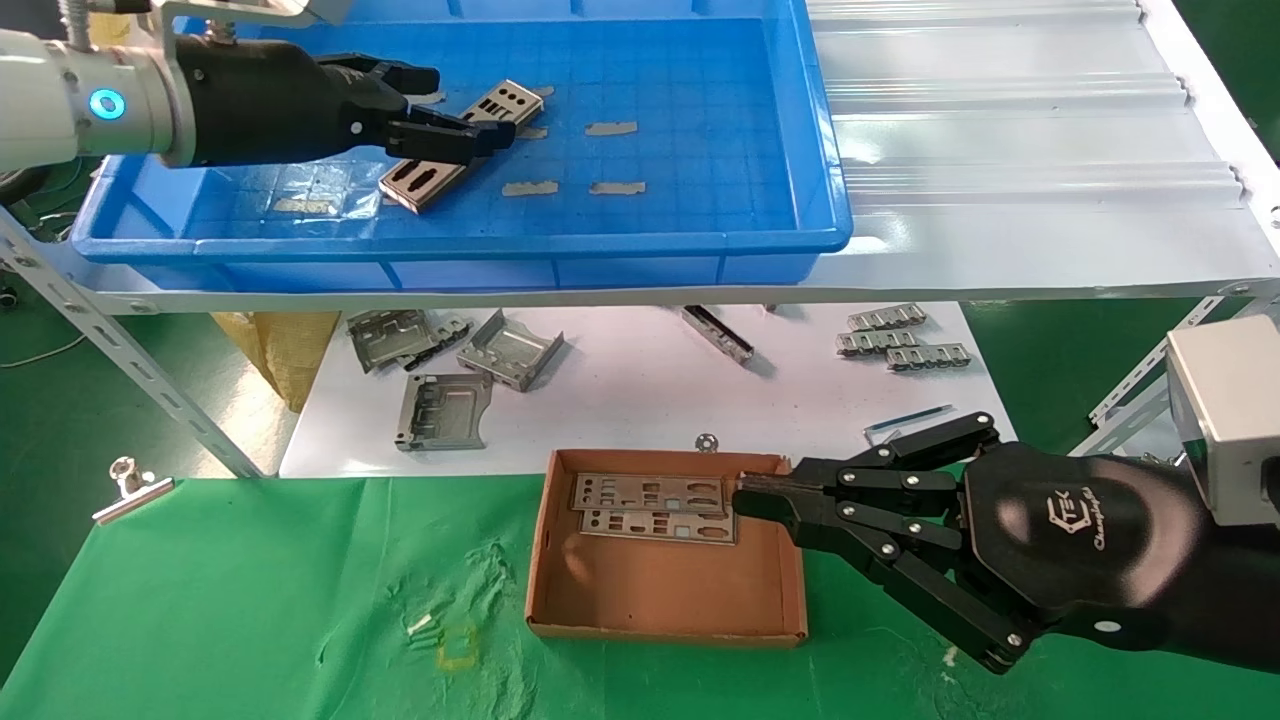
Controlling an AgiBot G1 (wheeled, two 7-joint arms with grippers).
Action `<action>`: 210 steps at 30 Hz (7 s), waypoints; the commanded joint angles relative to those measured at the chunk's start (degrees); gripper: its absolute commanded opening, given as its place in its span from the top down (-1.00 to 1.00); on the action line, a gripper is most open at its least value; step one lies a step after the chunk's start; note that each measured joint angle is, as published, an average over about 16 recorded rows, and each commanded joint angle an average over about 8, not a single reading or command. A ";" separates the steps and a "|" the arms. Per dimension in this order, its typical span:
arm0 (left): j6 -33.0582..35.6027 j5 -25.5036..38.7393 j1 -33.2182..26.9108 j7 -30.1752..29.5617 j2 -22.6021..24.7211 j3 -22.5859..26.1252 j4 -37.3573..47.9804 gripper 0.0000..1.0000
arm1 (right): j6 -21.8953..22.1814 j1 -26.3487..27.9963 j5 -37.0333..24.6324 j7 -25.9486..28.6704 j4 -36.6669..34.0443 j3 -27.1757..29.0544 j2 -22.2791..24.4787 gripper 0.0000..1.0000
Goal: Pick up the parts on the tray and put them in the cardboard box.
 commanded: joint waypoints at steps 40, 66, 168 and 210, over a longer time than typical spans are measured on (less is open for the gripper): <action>-4.11 1.91 -2.34 6.34 4.40 1.18 8.43 0.93 | 0.00 0.00 0.00 0.00 0.00 0.00 0.00 0.99; -4.99 1.24 -2.55 6.94 4.80 0.71 9.08 1.00 | 0.00 0.00 0.00 0.00 0.00 0.00 0.00 1.00; -3.54 -0.26 -2.35 8.51 4.53 -0.34 9.20 1.00 | 0.00 0.00 0.00 0.00 0.00 -0.01 0.00 1.00; 0.11 1.17 -3.69 12.82 3.98 0.66 9.53 -0.71 | 0.00 0.00 0.01 0.00 0.00 -0.01 0.00 1.00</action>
